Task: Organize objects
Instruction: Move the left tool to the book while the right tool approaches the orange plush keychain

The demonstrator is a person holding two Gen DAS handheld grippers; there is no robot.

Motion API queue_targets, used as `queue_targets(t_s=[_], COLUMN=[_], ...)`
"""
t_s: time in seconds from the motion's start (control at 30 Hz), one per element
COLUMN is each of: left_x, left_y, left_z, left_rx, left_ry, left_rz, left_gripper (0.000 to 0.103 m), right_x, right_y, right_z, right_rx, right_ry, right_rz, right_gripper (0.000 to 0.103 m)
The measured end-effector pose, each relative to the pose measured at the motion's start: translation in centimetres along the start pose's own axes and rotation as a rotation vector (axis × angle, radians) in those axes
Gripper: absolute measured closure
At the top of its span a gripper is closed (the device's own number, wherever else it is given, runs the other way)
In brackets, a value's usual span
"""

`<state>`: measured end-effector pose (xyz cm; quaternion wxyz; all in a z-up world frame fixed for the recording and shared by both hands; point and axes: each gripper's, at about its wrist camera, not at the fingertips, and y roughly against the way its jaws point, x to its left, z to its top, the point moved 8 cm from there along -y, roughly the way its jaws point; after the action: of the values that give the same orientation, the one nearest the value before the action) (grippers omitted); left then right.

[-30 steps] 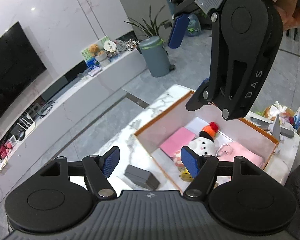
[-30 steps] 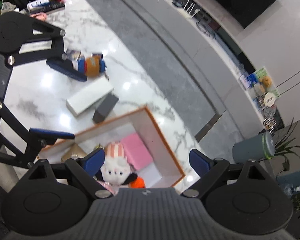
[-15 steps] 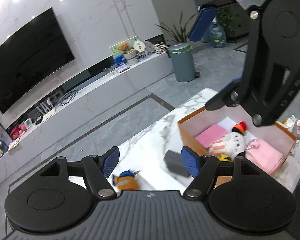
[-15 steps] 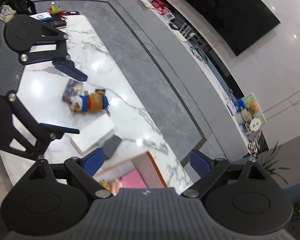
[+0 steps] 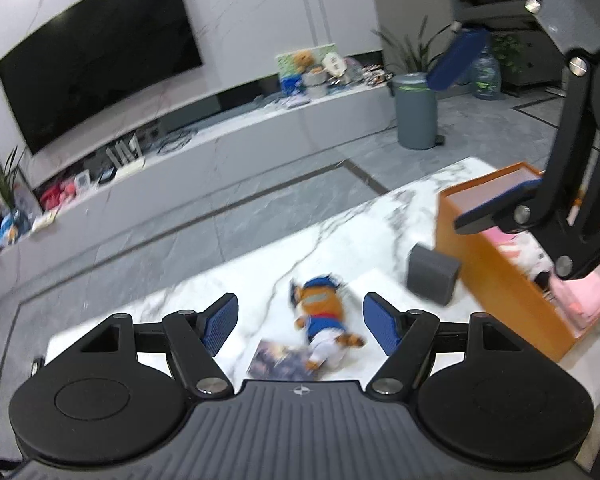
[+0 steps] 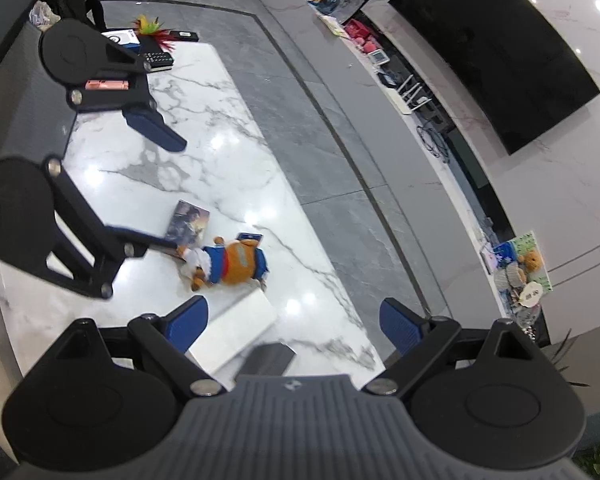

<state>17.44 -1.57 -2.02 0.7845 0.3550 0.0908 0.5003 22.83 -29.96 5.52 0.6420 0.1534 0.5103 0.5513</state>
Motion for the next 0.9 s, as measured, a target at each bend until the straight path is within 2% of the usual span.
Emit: queue_targets(t_s=[0.33,0.47,0.6,0.7,0.9], left_x=[4.5,5.6,6.8,7.8,9.5], left_y=[-4.5,-6.2,-8.0,-9.5,-12.7], left_z=[-6.0,-7.6,-9.0,-9.9,-11.1], left_rx=[0.106,0.141,0.170,0.197,0.254], left_ry=[0.104,0.144,0.236,0.356,0.691], left_rz=[-0.014,-0.015,-0.024,-0.013,-0.039], left_gripper=[0.019,0.019,0.019,0.019,0.019], right_x=[2.6,3.0,3.0,2.5,1.6], right_y=[-9.2,-12.5,-15.7,-18.0,-22.5], right_z=[0.9,0.5,0.4,0.5,-0.2], right_rx=[0.068,0.096,0.115,0.122,0.161], right_ry=[-0.043,-0.100,-0.181,-0.283,-0.602], right_rz=[0.057,0.070,0.078,0.083,0.125], right_gripper=[0.010,0.010,0.010,0.010,0.011])
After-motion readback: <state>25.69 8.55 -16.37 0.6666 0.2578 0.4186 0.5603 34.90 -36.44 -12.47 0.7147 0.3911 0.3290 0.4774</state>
